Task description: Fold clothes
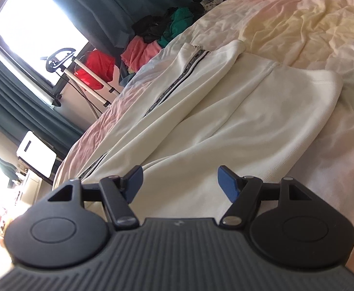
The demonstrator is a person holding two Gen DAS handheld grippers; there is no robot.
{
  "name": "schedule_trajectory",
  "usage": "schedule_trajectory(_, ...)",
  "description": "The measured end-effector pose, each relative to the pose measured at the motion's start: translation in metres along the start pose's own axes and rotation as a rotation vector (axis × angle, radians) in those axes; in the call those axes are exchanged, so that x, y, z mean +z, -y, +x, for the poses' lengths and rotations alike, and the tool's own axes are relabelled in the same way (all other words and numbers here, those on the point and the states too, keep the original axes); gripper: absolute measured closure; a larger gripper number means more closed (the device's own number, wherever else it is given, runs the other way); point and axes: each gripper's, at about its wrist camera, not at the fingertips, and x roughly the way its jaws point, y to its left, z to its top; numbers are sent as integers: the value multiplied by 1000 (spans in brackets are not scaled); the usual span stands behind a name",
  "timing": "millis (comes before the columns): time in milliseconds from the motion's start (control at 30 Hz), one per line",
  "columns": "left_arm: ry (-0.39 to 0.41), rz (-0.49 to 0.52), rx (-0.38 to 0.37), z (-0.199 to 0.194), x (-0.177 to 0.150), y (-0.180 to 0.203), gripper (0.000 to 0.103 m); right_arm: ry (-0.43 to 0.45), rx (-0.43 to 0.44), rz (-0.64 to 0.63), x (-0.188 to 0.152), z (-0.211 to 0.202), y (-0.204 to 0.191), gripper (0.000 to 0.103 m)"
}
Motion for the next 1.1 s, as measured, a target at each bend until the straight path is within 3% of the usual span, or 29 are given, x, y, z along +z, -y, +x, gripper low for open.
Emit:
schedule_trajectory(167, -19, 9, -12, -27, -3, 1, 90, 39, 10, 134, 20, -10, 29, 32)
schedule_trajectory(333, -58, 26, 67, -18, -4, 2, 89, 31, -11, 333, 34, -10, 74, 32)
schedule_trajectory(433, -95, -33, 87, -12, -1, -11, 87, 15, -55, 410, 34, -8, 96, 32)
schedule_trajectory(567, -121, -130, 99, -6, 3, -26, 77, -6, -106, 492, 34, 1, 119, 32)
schedule_trajectory(667, -111, -159, 121, -7, 5, -31, 59, -7, -138, 539, 34, 10, 132, 32)
schedule_trajectory(867, -13, -242, 71, -18, 14, -42, 40, 52, -134, 567, 43, 30, 140, 32)
schedule_trajectory(967, 14, -279, 52, -16, 16, -49, 42, 82, -145, 499, 50, 42, 127, 57)
schedule_trajectory(1000, 20, -286, 47, -15, 16, -51, 43, 86, -155, 465, 52, 45, 122, 74)
schedule_trajectory(1033, 20, -292, 44, -14, 16, -53, 44, 86, -175, 412, 54, 47, 116, 83)
schedule_trajectory(1100, 11, -300, 35, -11, 15, -56, 45, 89, -211, 318, 58, 50, 107, 87)
